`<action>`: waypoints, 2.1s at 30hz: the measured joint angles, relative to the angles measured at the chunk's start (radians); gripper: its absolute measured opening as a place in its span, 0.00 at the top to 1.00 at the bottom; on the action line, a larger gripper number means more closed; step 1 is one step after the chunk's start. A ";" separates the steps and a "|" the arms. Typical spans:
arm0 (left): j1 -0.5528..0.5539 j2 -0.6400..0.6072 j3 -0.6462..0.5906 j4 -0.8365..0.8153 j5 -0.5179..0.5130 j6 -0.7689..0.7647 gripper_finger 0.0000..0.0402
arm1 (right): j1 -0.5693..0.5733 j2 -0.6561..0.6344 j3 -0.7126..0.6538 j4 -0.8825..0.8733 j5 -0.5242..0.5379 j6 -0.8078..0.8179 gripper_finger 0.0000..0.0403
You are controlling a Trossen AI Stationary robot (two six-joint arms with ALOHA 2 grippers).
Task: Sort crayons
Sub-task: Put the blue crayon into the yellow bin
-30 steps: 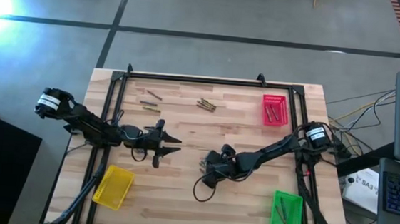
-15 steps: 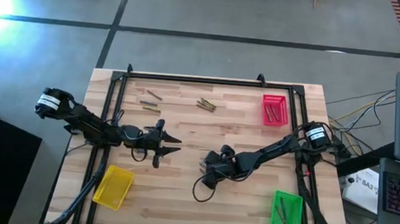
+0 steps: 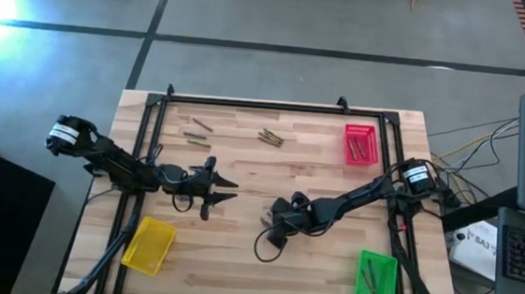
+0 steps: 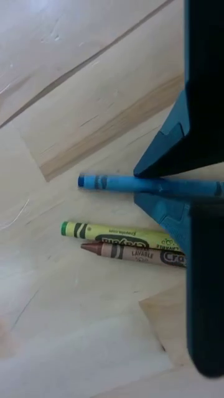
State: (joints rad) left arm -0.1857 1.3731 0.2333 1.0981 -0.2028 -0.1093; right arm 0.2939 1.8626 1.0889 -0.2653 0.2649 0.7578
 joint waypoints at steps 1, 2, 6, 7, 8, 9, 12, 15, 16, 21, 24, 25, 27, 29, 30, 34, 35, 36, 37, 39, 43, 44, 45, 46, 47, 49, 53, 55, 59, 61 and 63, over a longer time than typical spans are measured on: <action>0.000 0.000 0.000 0.000 0.000 0.000 0.71 | 0.000 0.000 -0.001 -0.002 -0.001 -0.002 0.92; 0.000 0.000 0.000 0.000 0.000 0.001 0.71 | 0.000 0.000 -0.001 -0.003 0.000 -0.007 0.94; 0.000 0.000 0.000 0.000 0.000 0.025 0.71 | 0.001 0.000 -0.003 -0.005 0.025 -0.010 0.96; 0.000 0.000 0.000 0.000 -0.006 0.027 0.71 | 0.001 0.000 -0.003 -0.006 0.037 -0.009 0.96; 0.000 0.000 0.000 0.000 -0.018 0.027 0.71 | 0.001 0.000 -0.003 -0.008 0.047 -0.008 0.96; 0.000 0.000 0.000 0.000 -0.032 0.028 0.71 | 0.002 0.001 -0.004 -0.009 0.062 -0.008 0.96; 0.000 0.000 0.000 0.000 -0.081 0.031 0.71 | -0.004 0.002 -0.006 -0.011 0.128 -0.008 0.97; 0.000 0.000 0.000 0.000 -0.104 0.053 0.71 | -0.014 0.004 -0.006 -0.010 0.158 -0.008 0.97; 0.000 0.000 0.000 0.000 -0.105 0.063 0.71 | -0.018 0.004 -0.006 -0.009 0.158 -0.009 0.97; 0.000 0.000 0.000 0.011 -0.105 0.110 0.71 | -0.037 0.001 -0.007 -0.010 0.201 -0.024 0.97; 0.000 0.000 0.000 0.012 -0.106 0.112 0.71 | -0.056 -0.008 -0.003 -0.011 0.203 -0.054 0.97; 0.000 0.000 0.000 0.013 -0.106 0.112 0.71 | -0.063 -0.013 -0.002 -0.010 0.203 -0.061 0.97; 0.000 0.000 0.000 0.013 -0.106 0.112 0.71 | -0.076 -0.026 -0.001 -0.004 0.204 -0.065 0.97; 0.000 0.000 0.000 0.014 -0.106 0.111 0.71 | -0.086 -0.034 -0.001 0.000 0.207 -0.076 0.97; 0.000 0.000 0.000 0.014 -0.106 0.110 0.71 | -0.089 -0.035 0.000 0.005 0.208 -0.079 0.97; -0.001 0.000 0.000 0.002 -0.105 0.082 0.71 | -0.096 -0.035 0.000 0.025 0.206 -0.093 0.97; -0.001 0.000 0.000 -0.006 -0.105 0.061 0.71 | -0.097 -0.035 0.000 0.040 0.205 -0.098 0.97; -0.001 0.000 0.000 -0.015 -0.104 0.039 0.71 | -0.097 -0.035 0.000 0.064 0.200 -0.111 0.97; -0.001 -0.001 0.000 -0.024 -0.104 0.021 0.71 | -0.097 -0.035 -0.001 0.095 0.190 -0.127 0.97; -0.001 -0.017 0.000 -0.048 -0.102 -0.002 0.71 | -0.098 -0.035 -0.002 0.171 0.153 -0.172 0.97; -0.001 -0.109 0.000 -0.115 -0.102 -0.034 0.71 | -0.110 -0.033 -0.002 0.370 0.051 -0.268 0.97; -0.001 -0.144 0.000 -0.143 -0.102 -0.036 0.71 | -0.117 -0.025 -0.002 0.438 0.015 -0.283 0.97; -0.001 -0.188 0.000 -0.182 -0.101 -0.039 0.71 | -0.125 -0.014 -0.001 0.517 -0.018 -0.300 0.97; -0.001 -0.234 0.000 -0.224 -0.102 -0.039 0.71 | -0.132 -0.004 0.000 0.584 -0.057 -0.312 0.97; -0.001 -0.278 0.000 -0.267 -0.107 -0.038 0.71 | -0.140 0.011 0.005 0.635 -0.098 -0.327 0.97; -0.002 -0.378 0.001 -0.391 -0.153 -0.024 0.71 | -0.148 0.051 0.042 0.699 -0.158 -0.358 0.97; -0.001 -0.543 0.001 -0.681 -0.312 -0.032 0.71 | -0.145 0.151 0.177 0.701 -0.204 -0.434 0.97; -0.001 -0.596 0.000 -0.793 -0.357 -0.080 0.71 | -0.146 0.210 0.262 0.664 -0.247 -0.463 0.97; 0.000 -0.656 0.000 -0.936 -0.387 -0.152 0.71 | -0.144 0.331 0.454 0.593 -0.314 -0.515 0.97; -0.001 -0.671 0.000 -0.985 -0.395 -0.164 0.71 | -0.142 0.380 0.548 0.566 -0.348 -0.540 0.97; 0.000 -0.672 0.000 -1.006 -0.401 -0.173 0.71 | -0.141 0.416 0.628 0.509 -0.383 -0.556 0.97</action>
State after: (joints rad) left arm -0.1860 0.7013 0.2337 0.0917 -0.6035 -0.2826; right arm 0.1524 2.2783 1.7172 0.2438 -0.1179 0.2018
